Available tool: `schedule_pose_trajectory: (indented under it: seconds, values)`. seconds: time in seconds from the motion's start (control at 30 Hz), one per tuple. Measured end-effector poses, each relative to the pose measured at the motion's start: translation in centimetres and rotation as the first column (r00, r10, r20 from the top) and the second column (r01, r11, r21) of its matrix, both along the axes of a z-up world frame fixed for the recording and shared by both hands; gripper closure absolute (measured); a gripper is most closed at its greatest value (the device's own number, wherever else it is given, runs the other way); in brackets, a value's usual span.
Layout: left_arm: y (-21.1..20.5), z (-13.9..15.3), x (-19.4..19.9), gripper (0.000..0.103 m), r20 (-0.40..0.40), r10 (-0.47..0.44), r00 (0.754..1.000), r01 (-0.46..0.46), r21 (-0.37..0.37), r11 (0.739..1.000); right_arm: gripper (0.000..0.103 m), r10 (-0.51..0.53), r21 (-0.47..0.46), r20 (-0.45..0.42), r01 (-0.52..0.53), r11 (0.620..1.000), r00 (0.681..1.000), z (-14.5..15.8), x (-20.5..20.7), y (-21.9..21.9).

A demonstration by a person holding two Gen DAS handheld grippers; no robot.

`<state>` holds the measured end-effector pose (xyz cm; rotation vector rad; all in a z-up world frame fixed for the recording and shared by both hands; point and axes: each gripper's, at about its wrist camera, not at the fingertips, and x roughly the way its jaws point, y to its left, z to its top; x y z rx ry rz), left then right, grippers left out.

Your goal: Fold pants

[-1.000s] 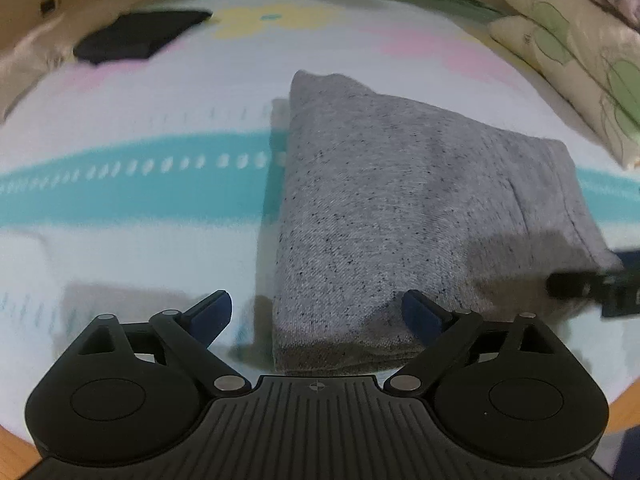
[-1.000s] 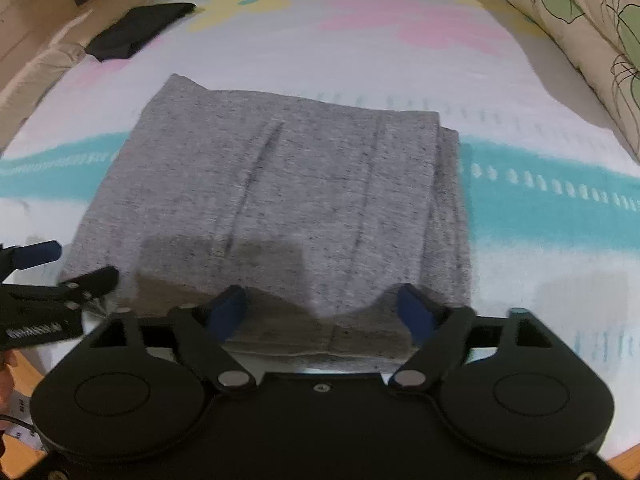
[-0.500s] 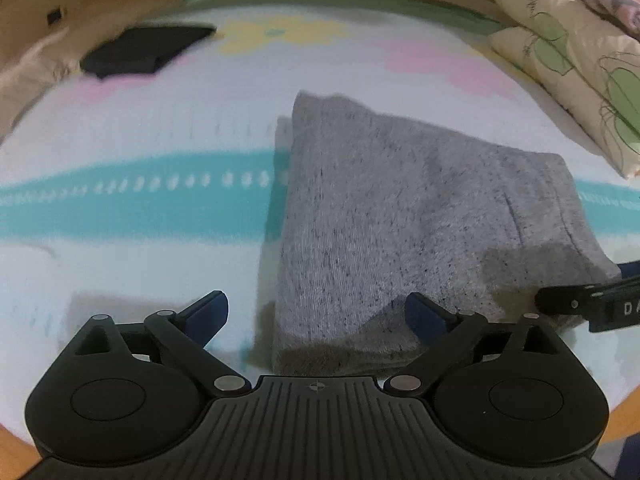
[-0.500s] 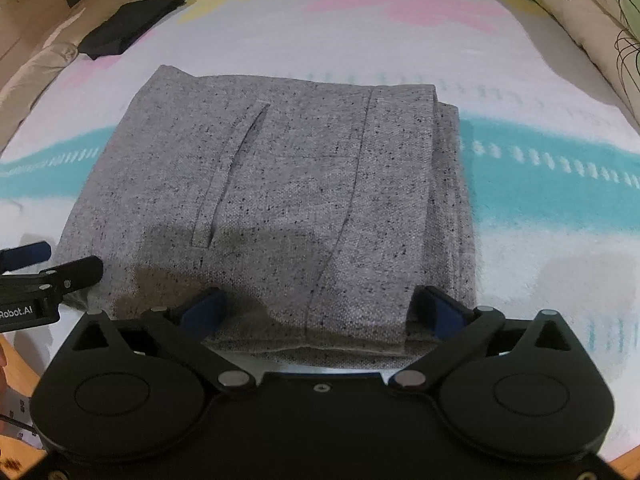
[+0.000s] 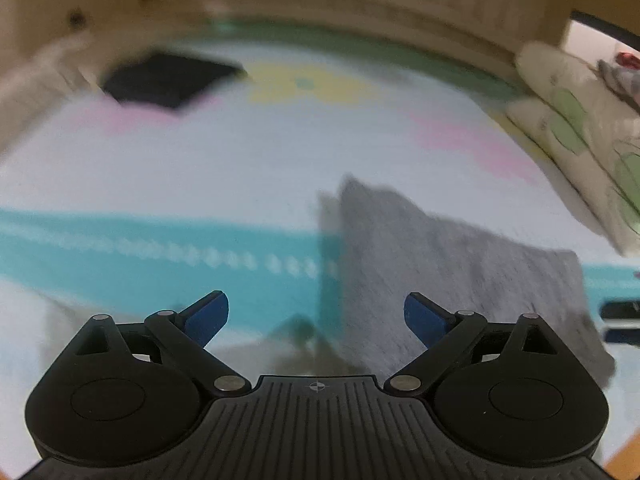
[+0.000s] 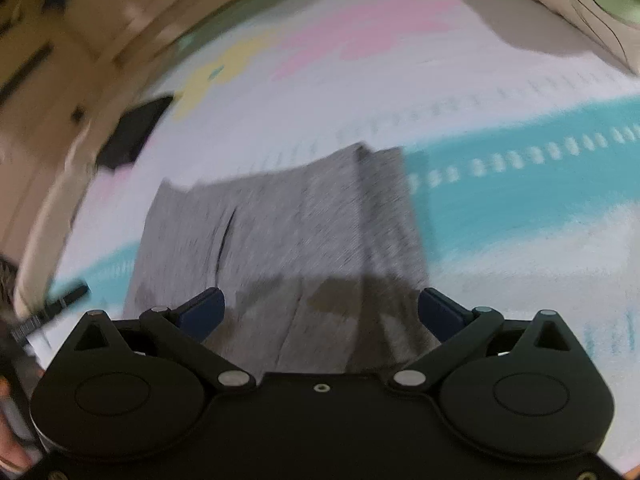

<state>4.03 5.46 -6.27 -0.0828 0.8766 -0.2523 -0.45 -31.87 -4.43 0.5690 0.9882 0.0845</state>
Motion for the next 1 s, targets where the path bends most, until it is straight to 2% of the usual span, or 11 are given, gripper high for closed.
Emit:
schedule_pose_trajectory:
  seconds: [0.07,0.17,0.3,0.33,0.5,0.57,0.67,0.83,1.0]
  values:
    - [0.0,-1.3,0.9,0.007,-0.066,-0.006,0.998,0.005,-0.026,1.000,0.000,-0.042,0.070,-0.018,0.043,0.997,0.999,-0.9,0.5,-1.3]
    - [0.4,-2.8,1.1,0.007,-0.104,-0.013,0.994,0.007,-0.064,0.998,0.000,-0.066,0.180,-0.043,0.073,0.981,0.997,-2.5,0.9,-2.7]
    - [0.8,-3.7,1.7,0.007,-0.129,-0.049,0.990,0.026,-0.174,0.984,0.000,-0.063,0.229,-0.038,0.070,0.971,0.997,-4.0,1.3,-3.6]
    - [0.6,-4.1,2.0,0.007,-0.144,-0.056,0.988,0.030,-0.181,0.983,0.000,-0.058,0.250,-0.021,0.062,0.966,0.998,-4.3,1.4,-3.8]
    - [-0.8,-4.8,3.5,0.006,-0.132,-0.079,0.988,0.055,-0.179,0.982,0.000,-0.006,0.301,0.028,-0.003,0.954,1.000,-4.9,2.7,-3.6]
    - [-1.3,-4.7,3.9,0.001,-0.128,-0.097,0.987,0.074,-0.176,0.982,0.000,0.018,0.325,0.045,-0.032,0.945,0.999,-5.0,3.3,-3.5]
    - [-2.9,-4.7,4.4,0.001,-0.105,-0.146,0.984,0.134,-0.120,0.984,0.000,0.045,0.393,0.066,-0.068,0.917,0.997,-5.8,4.1,-3.1]
    - [-4.5,-4.9,4.9,0.001,-0.087,-0.231,0.969,0.222,-0.098,0.970,0.000,0.123,0.372,0.088,-0.147,0.916,0.989,-5.7,5.3,-1.4]
    - [-4.7,-4.9,5.4,0.001,-0.108,-0.247,0.963,0.237,-0.099,0.966,0.000,0.089,0.409,0.085,-0.116,0.905,0.992,-5.8,5.3,-1.9]
